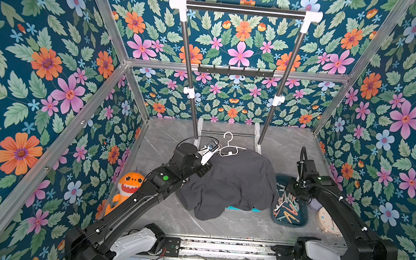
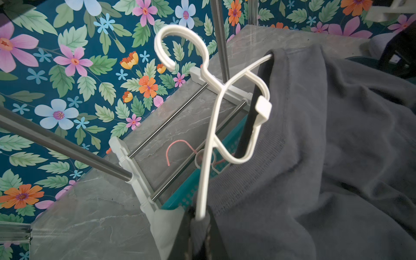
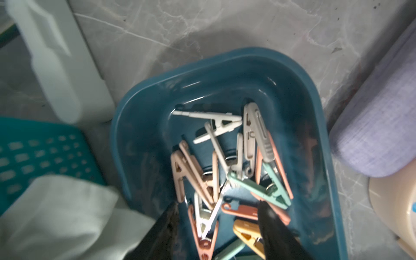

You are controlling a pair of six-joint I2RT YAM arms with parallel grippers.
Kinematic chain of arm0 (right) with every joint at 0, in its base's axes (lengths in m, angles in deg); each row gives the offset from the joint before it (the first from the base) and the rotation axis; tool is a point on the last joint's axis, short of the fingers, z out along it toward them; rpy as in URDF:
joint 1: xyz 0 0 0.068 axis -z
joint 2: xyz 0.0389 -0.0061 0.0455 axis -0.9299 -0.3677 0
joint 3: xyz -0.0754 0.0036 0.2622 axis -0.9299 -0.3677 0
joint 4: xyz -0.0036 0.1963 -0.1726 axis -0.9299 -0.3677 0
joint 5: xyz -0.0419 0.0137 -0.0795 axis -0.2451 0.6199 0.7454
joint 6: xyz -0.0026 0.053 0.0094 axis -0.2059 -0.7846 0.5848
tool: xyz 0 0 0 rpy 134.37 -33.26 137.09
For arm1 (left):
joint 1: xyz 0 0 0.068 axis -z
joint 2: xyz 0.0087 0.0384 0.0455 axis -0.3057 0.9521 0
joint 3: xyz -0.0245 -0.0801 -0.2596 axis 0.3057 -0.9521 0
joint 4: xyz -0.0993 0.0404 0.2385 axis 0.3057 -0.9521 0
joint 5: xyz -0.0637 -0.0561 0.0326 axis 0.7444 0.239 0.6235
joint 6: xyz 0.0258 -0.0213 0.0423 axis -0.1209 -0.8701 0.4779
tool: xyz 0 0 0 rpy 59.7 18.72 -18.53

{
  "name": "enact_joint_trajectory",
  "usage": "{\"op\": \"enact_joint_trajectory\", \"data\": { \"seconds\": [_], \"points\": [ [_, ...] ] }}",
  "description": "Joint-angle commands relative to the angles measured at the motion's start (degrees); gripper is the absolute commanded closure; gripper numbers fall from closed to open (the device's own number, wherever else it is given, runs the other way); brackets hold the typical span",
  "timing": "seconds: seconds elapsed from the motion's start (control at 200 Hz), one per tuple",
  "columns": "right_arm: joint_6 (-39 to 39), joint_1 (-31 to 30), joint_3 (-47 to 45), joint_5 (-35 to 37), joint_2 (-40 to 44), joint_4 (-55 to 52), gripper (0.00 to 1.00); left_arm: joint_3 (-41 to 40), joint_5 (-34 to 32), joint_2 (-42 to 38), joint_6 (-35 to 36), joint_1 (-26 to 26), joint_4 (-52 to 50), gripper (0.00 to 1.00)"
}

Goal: Use clothespins to secure the t-shirt on both sides of the hanger
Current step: Move the storage box to the center of the board.

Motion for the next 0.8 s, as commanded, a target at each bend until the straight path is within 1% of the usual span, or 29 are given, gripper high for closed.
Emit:
{"op": "enact_joint_trajectory", "data": {
  "seconds": [0.0, 0.06, 0.135, 0.31, 0.39, 0.495, 0.54, 0.65, 0.795],
  "points": [
    [-0.9, 0.0, 0.0, 1.6, -2.6, 2.7, 0.49, 0.3, -0.2, 0.0, -0.1, 0.3, 1.7, 1.00],
    [-0.9, 0.0, 0.0, 1.7, -4.9, 3.6, 0.54, 0.3, -0.2, -0.1, -0.2, 0.6, 1.7, 1.00],
    [-0.7, 0.0, 0.2, 2.6, -8.0, 4.0, 0.55, 0.2, -0.3, -0.5, -0.2, 0.7, 1.7, 1.00],
    [-0.8, 0.0, -0.5, 0.5, -10.3, 5.3, 0.52, -0.2, -0.9, -1.2, -0.1, 1.3, 1.7, 1.00],
    [-1.2, 0.0, -0.6, 0.5, -9.9, 4.4, 0.45, -0.1, -1.3, -1.2, 0.0, 1.5, 1.7, 1.00],
    [-0.4, -0.1, 0.2, 1.5, -11.7, 2.6, 0.42, -0.1, -1.2, -1.3, 0.0, 1.8, 1.6, 1.00],
    [-0.3, 0.0, 0.5, 1.9, -12.7, 2.3, 0.43, -0.1, -1.0, -1.4, 0.0, 2.0, 1.6, 1.00],
    [-0.3, 0.0, 1.2, -0.4, -13.6, 3.8, 0.45, -0.2, -0.8, -1.2, -0.1, 2.4, 1.6, 1.00],
    [0.6, 0.0, 2.1, 2.6, -14.7, 3.1, 0.47, 0.1, -1.6, -1.1, 0.0, 2.8, 1.2, 1.00]
  ]
}}
